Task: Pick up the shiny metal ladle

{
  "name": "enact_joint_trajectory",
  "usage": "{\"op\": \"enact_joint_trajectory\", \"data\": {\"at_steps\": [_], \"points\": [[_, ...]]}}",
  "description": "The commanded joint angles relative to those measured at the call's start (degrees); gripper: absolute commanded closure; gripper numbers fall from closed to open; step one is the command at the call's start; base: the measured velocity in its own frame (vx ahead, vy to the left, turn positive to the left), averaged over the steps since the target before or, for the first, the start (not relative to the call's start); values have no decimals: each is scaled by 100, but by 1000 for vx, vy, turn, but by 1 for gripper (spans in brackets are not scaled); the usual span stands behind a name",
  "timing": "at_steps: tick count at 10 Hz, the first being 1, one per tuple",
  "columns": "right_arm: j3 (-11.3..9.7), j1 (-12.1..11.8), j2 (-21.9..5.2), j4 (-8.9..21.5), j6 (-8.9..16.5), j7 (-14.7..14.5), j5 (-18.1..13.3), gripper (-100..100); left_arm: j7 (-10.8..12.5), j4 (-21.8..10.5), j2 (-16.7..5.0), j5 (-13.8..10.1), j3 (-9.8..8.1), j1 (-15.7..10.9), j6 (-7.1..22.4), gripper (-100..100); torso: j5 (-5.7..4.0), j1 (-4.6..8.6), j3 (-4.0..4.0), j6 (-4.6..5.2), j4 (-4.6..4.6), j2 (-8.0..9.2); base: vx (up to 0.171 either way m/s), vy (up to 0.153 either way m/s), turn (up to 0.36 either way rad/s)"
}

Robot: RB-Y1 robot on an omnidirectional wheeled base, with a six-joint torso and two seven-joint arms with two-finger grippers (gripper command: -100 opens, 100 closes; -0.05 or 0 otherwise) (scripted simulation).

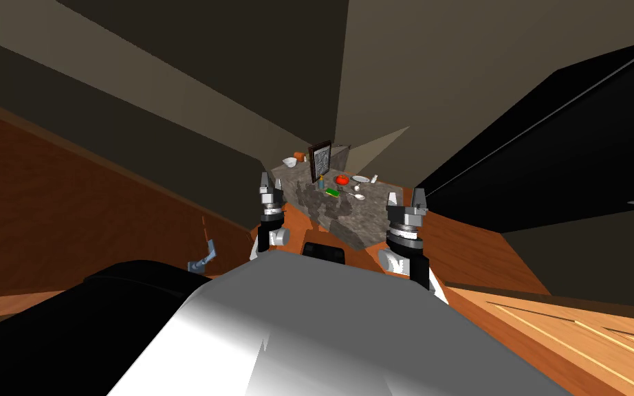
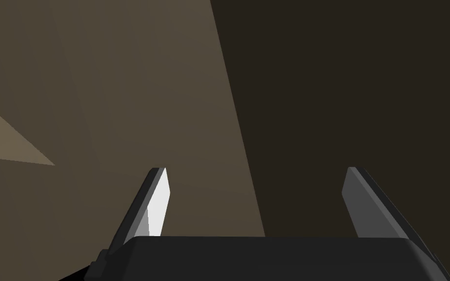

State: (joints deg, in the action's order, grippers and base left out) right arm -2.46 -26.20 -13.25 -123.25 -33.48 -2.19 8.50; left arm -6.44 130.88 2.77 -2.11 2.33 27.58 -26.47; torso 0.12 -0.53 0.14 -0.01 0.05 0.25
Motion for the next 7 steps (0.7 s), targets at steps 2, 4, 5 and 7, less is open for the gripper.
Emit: {"op": "enact_joint_trajectory", "data": {"at_steps": [2,4,5,7], "points": [[-92,62,-430,141,16,112,46,-100,0,0,0,0,0,0,0,0,0,8,-2,0,0,-5,-58,126,-8],[-176,109,-731,252,5,179,56,-100,0,0,0,0,0,0,0,0,-1,11,-2,0,0,-5,-46,116,0],[-176,109,-833,252,5,179,56,-100,0,0,0,0,0,0,0,0,-1,8,-5,0,-2,-9,-39,100,-1],[-283,151,-1163,369,-16,246,50,-100,0,0,0,0,0,0,0,0,-2,12,-5,-1,-2,-9,-42,100,15]]}}
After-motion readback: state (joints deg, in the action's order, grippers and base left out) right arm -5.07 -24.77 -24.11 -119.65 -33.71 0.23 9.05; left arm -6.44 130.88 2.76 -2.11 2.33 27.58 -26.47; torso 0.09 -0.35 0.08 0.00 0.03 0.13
